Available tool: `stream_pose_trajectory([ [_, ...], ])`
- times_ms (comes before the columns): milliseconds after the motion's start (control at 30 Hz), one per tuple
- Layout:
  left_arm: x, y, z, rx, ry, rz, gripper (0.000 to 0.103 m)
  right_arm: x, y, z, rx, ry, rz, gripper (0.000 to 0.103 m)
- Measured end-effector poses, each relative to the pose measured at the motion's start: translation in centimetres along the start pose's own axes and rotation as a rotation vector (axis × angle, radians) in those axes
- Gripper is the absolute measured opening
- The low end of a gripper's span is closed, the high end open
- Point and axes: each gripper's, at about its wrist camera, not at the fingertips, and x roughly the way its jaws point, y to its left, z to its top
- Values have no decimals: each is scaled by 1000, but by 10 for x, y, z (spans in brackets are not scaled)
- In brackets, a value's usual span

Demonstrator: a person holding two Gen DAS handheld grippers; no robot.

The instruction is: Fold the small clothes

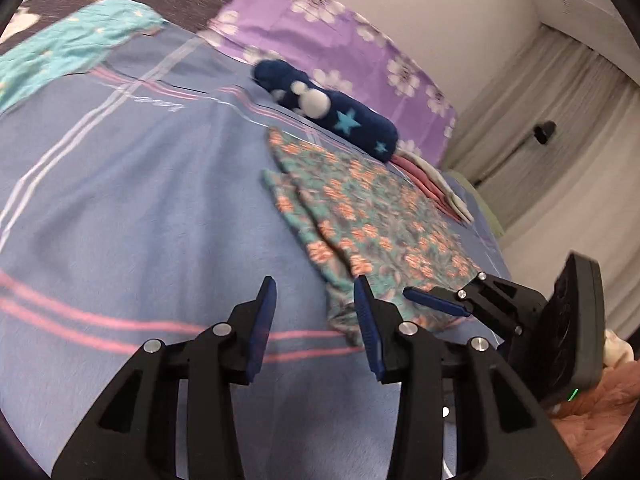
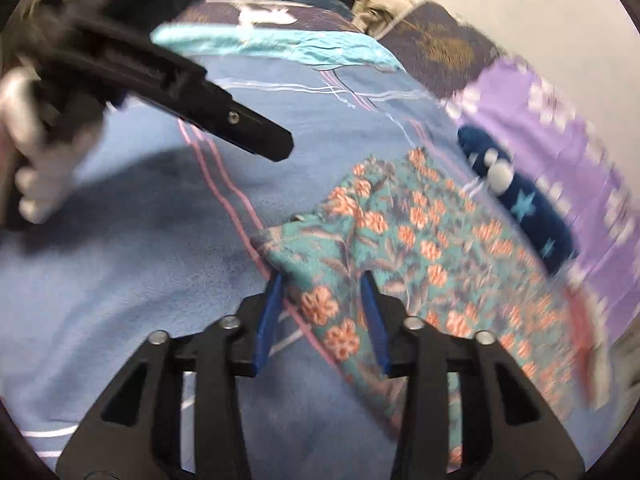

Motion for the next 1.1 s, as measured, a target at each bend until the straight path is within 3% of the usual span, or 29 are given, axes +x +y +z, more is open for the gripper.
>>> stream_pose_trajectory([
  [67, -7, 9, 2, -54, -35, 1, 41, 6, 21, 5, -119, -27, -66, 40],
  [100, -11, 15, 3, -84, -50, 18, 40, 10, 29, 7, -159, -23, -97, 7],
  [133, -14, 19, 5, -100, -59, 29, 39, 13, 33, 9, -170, -7, -112, 4],
  [300, -25, 25, 7, -117, -87, 55, 39, 2, 13, 16, 28, -23, -20, 3],
  [367, -25, 27, 6, -127, -86, 46, 39, 0, 8, 12, 59, -29, 33, 10],
  [433, -20, 23, 4, -127, -73, 35, 39, -5, 10, 9, 55, -30, 94, 25],
  [500, -15, 18, 1, -121, -58, 12, 39, -21, 0, 0, 101, -58, 141, 26],
  [600, -4, -2, -14, -83, -13, -49, 40, -45, -54, -34, 355, -53, 170, 26],
  [667, 6, -14, -24, -69, 32, -74, 41, -61, -105, -77, 595, -38, 146, 26],
  [733, 17, -21, -32, -70, 84, -83, 41, -80, -159, -140, 865, -6, 83, 26],
  [867, 38, -36, -41, -78, 150, -130, 41, -116, -220, -274, 1395, 16, -5, 28],
  [967, 48, -38, -41, -102, 163, -131, 41, -123, -233, -330, 1607, -14, 31, 33],
  [1067, 56, -36, -36, -146, 148, -124, 40, -114, -235, -347, 1695, -68, 133, 54],
  [1100, 57, -34, -35, -163, 141, -122, 33, -108, -237, -347, 1709, -79, 164, 61],
])
